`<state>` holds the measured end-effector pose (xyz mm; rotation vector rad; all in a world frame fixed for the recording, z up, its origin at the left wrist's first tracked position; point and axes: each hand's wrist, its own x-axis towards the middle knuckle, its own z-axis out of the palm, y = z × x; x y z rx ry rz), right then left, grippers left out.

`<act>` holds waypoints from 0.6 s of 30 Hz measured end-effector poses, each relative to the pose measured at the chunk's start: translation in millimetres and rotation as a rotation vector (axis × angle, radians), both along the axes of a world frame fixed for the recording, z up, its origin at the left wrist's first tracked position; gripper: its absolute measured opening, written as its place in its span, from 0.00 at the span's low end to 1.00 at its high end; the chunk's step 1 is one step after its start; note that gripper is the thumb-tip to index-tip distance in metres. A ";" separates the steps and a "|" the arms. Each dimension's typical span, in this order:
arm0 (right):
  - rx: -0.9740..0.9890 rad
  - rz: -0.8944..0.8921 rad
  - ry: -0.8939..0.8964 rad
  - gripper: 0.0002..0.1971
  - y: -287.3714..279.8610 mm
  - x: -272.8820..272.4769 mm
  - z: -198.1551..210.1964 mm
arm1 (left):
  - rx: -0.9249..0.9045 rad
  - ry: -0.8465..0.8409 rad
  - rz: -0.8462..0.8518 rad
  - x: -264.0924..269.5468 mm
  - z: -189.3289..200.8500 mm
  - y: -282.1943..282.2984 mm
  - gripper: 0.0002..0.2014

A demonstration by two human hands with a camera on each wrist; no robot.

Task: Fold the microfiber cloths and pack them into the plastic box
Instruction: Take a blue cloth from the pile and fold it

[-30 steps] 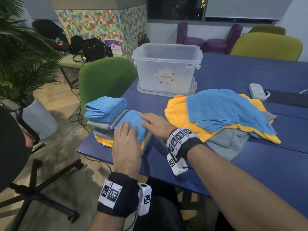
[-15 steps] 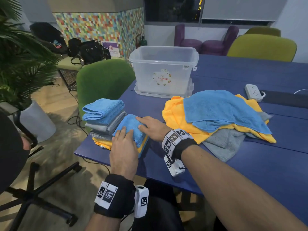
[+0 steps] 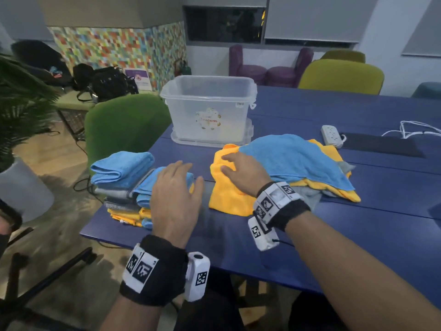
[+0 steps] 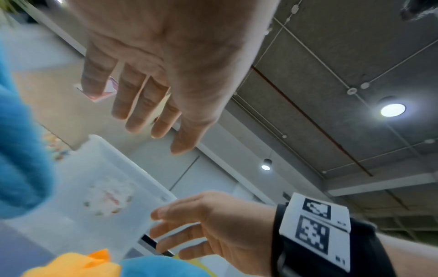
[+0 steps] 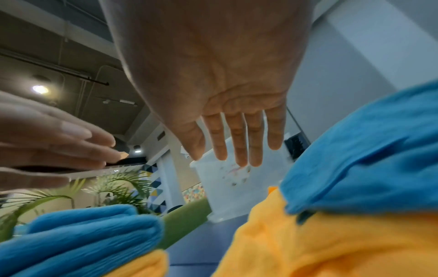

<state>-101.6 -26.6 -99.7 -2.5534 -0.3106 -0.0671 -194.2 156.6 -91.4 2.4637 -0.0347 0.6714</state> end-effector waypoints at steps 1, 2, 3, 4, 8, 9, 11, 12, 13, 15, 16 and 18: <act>-0.035 -0.045 -0.022 0.22 -16.3 0.5 2.9 | 0.002 -0.006 -0.051 3.7 8.0 -10.6 0.20; -0.060 -0.094 -0.040 0.20 -32.3 1.0 5.6 | 0.011 0.006 -0.100 8.3 16.7 -22.3 0.21; -0.079 -0.146 -0.055 0.19 -47.6 2.0 8.0 | 0.024 0.034 -0.147 14.7 24.5 -35.0 0.22; -0.105 -0.193 -0.067 0.18 -61.9 3.2 9.9 | 0.046 0.076 -0.193 24.0 29.6 -48.5 0.22; -0.256 -0.264 -0.091 0.14 -104.2 8.1 10.9 | 0.229 0.276 -0.320 77.4 27.9 -101.6 0.24; -0.291 -0.257 -0.089 0.13 -111.0 8.5 8.9 | 0.289 0.331 -0.350 89.6 23.0 -112.6 0.24; -0.367 -0.241 -0.076 0.12 -120.6 8.3 3.7 | 0.415 0.425 -0.400 109.4 10.6 -131.4 0.22; -0.400 -0.230 -0.065 0.11 -123.6 7.6 1.4 | 0.477 0.458 -0.414 116.3 4.6 -138.9 0.20; -0.426 -0.212 -0.056 0.11 -125.9 7.5 -1.7 | 0.534 0.481 -0.418 121.2 -0.7 -144.7 0.18; -0.463 -0.172 -0.043 0.12 -127.1 7.1 -6.9 | 0.609 0.494 -0.418 128.7 -10.6 -153.2 0.15; -0.475 -0.155 -0.044 0.12 -126.8 6.9 -9.0 | 0.627 0.486 -0.424 132.1 -14.8 -156.2 0.13; -0.482 -0.131 -0.062 0.13 -124.3 6.4 -12.4 | 0.634 0.462 -0.432 137.4 -20.8 -160.0 0.10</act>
